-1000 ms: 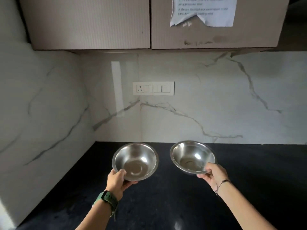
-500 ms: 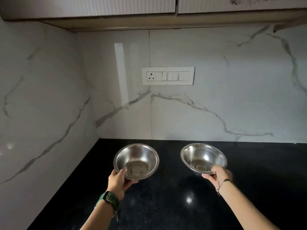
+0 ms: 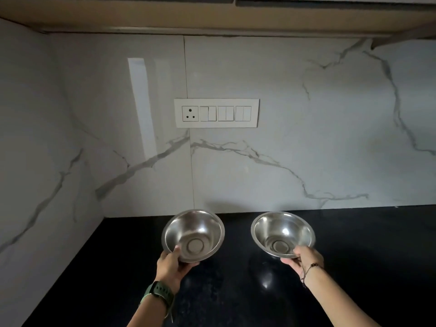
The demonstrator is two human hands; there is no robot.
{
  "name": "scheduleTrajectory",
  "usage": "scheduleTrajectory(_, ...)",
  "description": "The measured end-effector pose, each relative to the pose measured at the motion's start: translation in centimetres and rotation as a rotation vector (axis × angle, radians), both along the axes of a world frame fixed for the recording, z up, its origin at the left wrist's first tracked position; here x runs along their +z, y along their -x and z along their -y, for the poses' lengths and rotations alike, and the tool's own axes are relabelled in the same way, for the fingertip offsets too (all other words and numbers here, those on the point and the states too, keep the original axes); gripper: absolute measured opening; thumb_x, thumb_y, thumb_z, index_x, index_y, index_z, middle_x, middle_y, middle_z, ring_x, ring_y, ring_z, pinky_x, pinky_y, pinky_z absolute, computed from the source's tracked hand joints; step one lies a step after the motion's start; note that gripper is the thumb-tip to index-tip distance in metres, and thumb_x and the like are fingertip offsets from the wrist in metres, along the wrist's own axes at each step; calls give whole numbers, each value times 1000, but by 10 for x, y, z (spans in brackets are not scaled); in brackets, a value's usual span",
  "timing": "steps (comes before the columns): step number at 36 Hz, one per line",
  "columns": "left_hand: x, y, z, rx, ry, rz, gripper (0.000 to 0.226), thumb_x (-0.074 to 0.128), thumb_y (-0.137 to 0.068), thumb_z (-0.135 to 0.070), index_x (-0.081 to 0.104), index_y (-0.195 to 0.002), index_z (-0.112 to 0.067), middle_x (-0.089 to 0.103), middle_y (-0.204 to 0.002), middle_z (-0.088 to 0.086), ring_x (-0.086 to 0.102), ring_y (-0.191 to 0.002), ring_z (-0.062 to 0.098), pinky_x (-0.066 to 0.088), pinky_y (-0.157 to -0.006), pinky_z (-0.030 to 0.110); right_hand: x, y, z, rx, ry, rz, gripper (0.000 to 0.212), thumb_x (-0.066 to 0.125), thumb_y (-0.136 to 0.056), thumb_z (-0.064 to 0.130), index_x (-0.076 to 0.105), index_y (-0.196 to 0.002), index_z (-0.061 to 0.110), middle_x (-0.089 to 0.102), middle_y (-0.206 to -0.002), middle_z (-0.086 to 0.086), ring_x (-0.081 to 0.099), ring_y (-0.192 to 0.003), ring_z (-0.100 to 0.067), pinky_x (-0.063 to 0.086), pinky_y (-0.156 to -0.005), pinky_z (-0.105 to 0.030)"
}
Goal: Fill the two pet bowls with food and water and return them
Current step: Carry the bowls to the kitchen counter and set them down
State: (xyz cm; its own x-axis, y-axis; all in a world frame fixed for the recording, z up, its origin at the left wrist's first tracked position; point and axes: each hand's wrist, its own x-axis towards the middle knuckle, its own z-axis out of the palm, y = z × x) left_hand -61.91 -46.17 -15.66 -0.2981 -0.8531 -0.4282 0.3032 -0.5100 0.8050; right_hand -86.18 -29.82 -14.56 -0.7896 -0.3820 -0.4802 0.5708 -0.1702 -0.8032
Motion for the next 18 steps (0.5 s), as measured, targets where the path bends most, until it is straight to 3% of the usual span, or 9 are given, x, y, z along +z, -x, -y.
scheduleTrajectory(5, -6, 14, 10, 20, -10, 24, 34, 48, -95, -9, 43, -127, 1, 53, -113, 26, 59, -80, 36, 54, -40, 30, -7, 16, 8, 30, -5, 4, 34, 43, -82, -17, 52, -111, -3, 54, -84, -20, 56, -70, -31, 53, -35, -36)
scheduleTrajectory(11, -8, 27, 10, 102, -17, 61, 34, 51, -93, -10, 46, -124, 3, 54, -89, 18, 59, -73, 33, 52, -36, 28, -10, 28, 13, 73, -2, 14, 21, 42, -82, -16, 52, -94, -2, 53, -79, -18, 55, -66, -31, 52, -34, -35)
scheduleTrajectory(18, -17, 26, -1, 155, -1, 103, 32, 52, -91, -11, 50, -121, 1, 56, -89, 15, 59, -74, 29, 52, -40, 27, -17, 32, 8, 84, -23, 20, 34, 43, -82, -15, 51, -113, -3, 54, -80, -17, 57, -67, -30, 54, -39, -35)
